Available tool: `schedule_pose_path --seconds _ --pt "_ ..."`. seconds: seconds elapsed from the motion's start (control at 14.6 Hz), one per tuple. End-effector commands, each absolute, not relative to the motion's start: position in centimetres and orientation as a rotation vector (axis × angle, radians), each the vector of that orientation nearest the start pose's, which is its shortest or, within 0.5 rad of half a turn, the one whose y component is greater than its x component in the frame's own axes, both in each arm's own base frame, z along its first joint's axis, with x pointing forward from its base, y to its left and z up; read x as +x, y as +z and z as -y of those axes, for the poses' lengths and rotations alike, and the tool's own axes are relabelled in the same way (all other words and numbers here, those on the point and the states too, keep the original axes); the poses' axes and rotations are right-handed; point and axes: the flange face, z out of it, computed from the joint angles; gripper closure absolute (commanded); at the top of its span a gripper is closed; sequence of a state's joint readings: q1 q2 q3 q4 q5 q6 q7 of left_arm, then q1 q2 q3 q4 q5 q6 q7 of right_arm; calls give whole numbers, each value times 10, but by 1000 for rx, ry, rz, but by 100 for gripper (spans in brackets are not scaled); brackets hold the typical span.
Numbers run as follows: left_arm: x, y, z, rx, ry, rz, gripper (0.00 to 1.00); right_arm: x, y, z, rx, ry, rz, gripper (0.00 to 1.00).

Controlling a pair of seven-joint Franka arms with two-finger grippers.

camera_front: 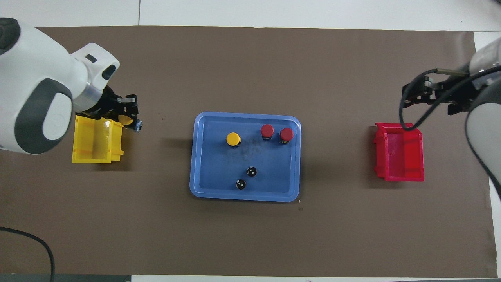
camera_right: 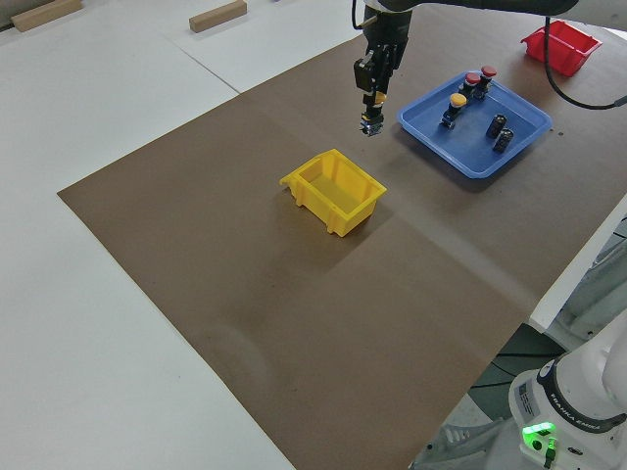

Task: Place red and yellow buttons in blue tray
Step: 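Carry the second yellow button over the tray with the left gripper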

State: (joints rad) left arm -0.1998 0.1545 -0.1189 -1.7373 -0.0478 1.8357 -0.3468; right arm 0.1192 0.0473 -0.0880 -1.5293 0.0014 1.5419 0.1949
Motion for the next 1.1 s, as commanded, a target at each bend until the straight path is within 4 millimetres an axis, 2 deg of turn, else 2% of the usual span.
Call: schedule_pose_path --seconds 0.0,0.14,0.21,0.27,0.48,0.62,0.96,1.03 --pt "551 457 247 -3218 67 177 93 547 623 44 -3144 99 -148 0" --pt "527 443 302 -3233 23 235 94 545 617 72 -3142 95 -39 0" --pt "518 435 319 -3235 15 266 93 539 620 76 -3142 78 -36 0" --pt "512 428 327 -3239 7 272 94 534 623 79 -3142 78 -46 0" --pt "492 401 338 -3234 19 230 93 534 621 84 -3144 91 -61 0" --pt "488 385 335 -3244 -12 232 93 534 621 84 -3144 91 -63 0" --pt "494 378 336 -3266 -68 303 92 534 622 75 -3169 99 -33 0" --pt "497 378 335 -3273 -85 309 88 534 622 76 -3169 99 -36 0"
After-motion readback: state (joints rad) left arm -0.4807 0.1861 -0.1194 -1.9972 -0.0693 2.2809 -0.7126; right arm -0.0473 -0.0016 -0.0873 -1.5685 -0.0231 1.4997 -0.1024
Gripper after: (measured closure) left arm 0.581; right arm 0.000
